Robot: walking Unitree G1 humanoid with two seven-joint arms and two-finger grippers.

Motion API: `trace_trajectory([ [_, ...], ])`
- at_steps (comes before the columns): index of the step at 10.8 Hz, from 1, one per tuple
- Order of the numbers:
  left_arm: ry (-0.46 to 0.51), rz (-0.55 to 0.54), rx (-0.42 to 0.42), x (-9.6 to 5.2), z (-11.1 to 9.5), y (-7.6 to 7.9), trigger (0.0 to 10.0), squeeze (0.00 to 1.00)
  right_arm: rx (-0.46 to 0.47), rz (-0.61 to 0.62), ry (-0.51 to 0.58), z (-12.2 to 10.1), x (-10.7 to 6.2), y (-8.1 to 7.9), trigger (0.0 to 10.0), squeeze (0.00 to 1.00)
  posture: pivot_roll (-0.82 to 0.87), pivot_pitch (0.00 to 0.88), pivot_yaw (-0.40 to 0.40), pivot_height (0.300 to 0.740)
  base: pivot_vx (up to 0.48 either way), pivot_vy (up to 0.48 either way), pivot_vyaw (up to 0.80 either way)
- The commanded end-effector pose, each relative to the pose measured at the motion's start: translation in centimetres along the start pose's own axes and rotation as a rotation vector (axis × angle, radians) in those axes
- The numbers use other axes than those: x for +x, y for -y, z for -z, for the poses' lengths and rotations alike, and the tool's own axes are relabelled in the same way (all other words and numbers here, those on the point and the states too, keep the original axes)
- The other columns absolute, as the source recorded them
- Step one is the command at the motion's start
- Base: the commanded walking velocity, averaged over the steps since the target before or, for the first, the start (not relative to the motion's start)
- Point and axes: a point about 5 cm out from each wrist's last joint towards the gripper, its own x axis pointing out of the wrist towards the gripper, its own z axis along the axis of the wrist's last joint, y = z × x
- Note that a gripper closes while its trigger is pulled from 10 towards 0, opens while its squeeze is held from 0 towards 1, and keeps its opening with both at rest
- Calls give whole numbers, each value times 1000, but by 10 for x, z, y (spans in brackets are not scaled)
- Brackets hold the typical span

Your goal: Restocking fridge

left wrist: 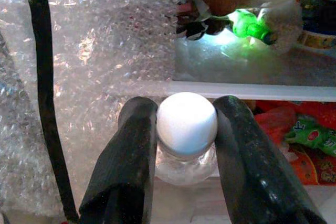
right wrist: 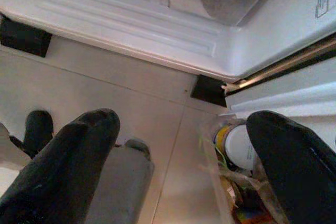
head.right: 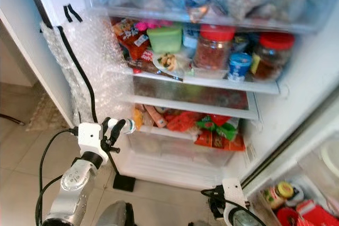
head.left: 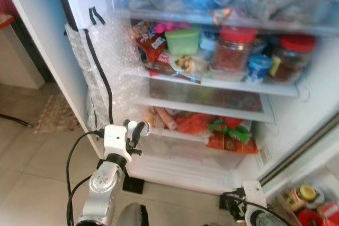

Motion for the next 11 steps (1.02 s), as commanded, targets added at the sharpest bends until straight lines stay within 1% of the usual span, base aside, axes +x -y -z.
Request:
trace_trajectory([
  [1,24,7,4,2,-6,1,10000,0,12,12,-13,4,-1,4,10000,0,-14,58,-1,655,289,0,0],
  [4,17,14,4,1,-4,2,10000,0,11,11,-14,4,-1,3,10000,0,-14,57,1,655,292,0,0],
  [7,3,60,-7,0,-3,7,10000,0,11,10,-12,4,-1,3,10000,0,-11,54,1,655,294,0,0],
  [11,18,87,-8,3,-7,9,10000,0,9,7,-13,4,-1,2,10000,0,-10,54,1,655,301,0,0],
])
